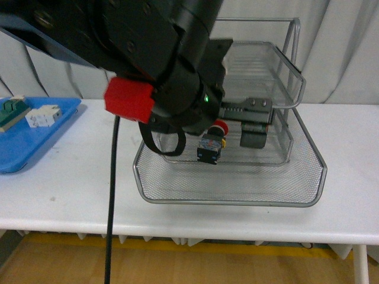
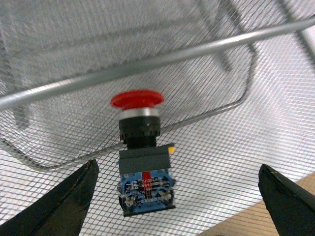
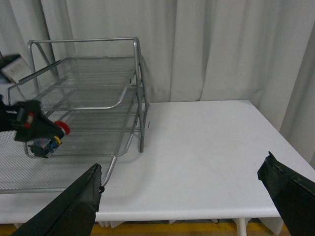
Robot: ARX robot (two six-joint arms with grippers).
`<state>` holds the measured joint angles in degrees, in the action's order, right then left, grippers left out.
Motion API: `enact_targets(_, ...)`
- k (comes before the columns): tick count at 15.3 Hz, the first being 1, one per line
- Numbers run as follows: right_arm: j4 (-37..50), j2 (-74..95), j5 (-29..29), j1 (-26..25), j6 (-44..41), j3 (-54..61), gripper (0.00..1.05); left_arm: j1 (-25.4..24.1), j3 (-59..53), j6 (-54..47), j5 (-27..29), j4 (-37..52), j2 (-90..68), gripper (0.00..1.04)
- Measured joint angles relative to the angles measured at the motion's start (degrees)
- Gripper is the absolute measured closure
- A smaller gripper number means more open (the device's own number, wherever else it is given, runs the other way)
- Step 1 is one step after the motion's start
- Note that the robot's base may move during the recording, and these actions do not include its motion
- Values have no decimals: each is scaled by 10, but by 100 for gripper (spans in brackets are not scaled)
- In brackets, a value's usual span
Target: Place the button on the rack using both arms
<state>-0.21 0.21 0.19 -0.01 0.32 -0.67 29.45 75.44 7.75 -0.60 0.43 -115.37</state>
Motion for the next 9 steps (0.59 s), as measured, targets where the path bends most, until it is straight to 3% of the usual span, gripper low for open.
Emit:
enact_targets(4, 0, 0, 0, 0, 0, 0, 6, -29, -164, 0, -10, 101, 181, 7)
enact_targets(7, 0, 0, 0, 0, 0, 0, 6, -91, -311, -14, -7, 108, 357, 7)
enact_targets(8, 0, 0, 0, 0, 0, 0, 6, -111, -390, -40, 84, 257, 424, 19)
enact_targets(9, 0, 0, 0, 0, 0, 0, 6, -153, -469, -55, 117, 338, 508, 31)
